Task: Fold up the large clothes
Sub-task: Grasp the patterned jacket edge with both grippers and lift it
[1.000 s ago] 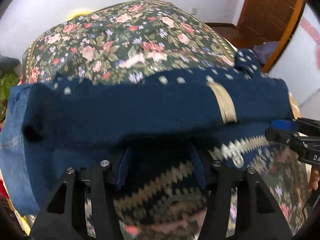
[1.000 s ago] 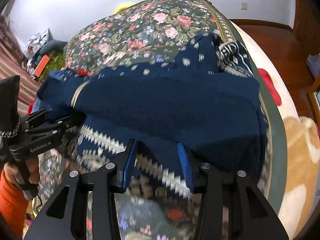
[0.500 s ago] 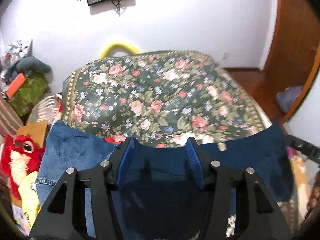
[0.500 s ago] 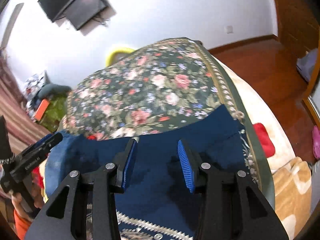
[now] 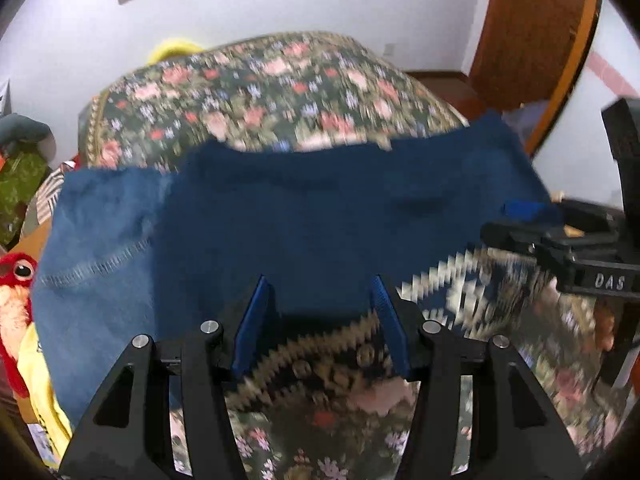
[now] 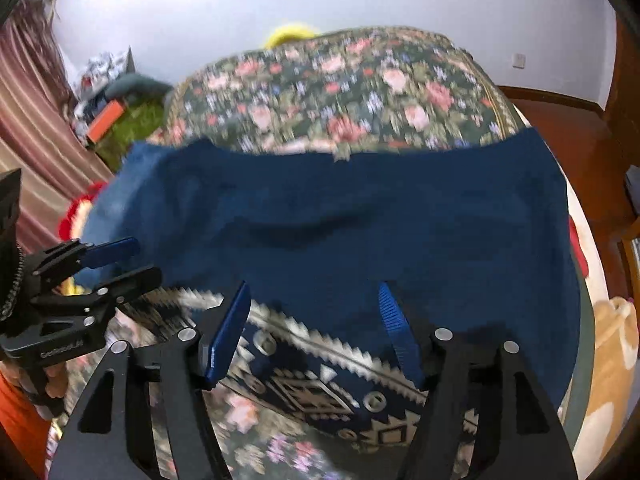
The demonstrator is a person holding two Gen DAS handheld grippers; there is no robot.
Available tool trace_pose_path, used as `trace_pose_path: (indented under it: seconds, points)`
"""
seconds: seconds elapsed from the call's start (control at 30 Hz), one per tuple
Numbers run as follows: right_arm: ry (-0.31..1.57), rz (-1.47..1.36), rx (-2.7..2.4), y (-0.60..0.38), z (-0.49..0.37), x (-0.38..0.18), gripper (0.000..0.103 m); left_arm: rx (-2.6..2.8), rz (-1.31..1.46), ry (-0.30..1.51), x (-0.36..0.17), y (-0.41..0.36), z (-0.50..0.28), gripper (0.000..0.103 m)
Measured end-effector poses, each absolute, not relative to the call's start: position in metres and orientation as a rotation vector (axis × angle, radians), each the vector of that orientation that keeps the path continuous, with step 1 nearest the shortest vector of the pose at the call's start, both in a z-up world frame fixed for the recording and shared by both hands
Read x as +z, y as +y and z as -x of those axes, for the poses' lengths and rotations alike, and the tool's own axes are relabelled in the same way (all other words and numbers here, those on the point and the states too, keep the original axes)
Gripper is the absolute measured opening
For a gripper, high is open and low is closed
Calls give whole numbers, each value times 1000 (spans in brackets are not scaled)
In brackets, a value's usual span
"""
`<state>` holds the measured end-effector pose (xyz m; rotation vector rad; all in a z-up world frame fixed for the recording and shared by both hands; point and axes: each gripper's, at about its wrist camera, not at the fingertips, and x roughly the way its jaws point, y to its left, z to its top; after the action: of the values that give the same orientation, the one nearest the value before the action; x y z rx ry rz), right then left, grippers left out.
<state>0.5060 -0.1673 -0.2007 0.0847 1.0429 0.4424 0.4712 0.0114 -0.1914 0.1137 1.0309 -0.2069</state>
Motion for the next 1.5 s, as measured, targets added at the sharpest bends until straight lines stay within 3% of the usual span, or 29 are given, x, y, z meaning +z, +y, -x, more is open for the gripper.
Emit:
trace_pose_path:
  seconds: [0.1,0.17,0.57,0.97,1.03,1.1,1.17,1.5]
  points:
    - [1049,-66,417,-181,-502,-215,65,-199,-96,1067,-213,18,-463,55]
    - [1048,-51,375,-195,-499,-219,73,-204,-49,1063,-219,28,-458,55]
    - [1082,-141,231,-278,-483,-229,73,-105,9,1028,-217,69,-428,55]
    - [1042,-8,230,-261,-461,-211,73,-39,81,992,-212,88,-399,55]
    - [1021,-4,248,-255,-457,-203,73,-68,133,956,-205,94,-387,58]
    - [1001,-5,269,-249,-457,-197,73,-68,192,923,-199,102,-374,74]
    - [986,-11,285,-243,-456,-193,77,-61,260,896,-198,109,-365,79]
    - [1026,-27,350,-214,-457,-208,78,-259,734,988,-252,115,-380,80]
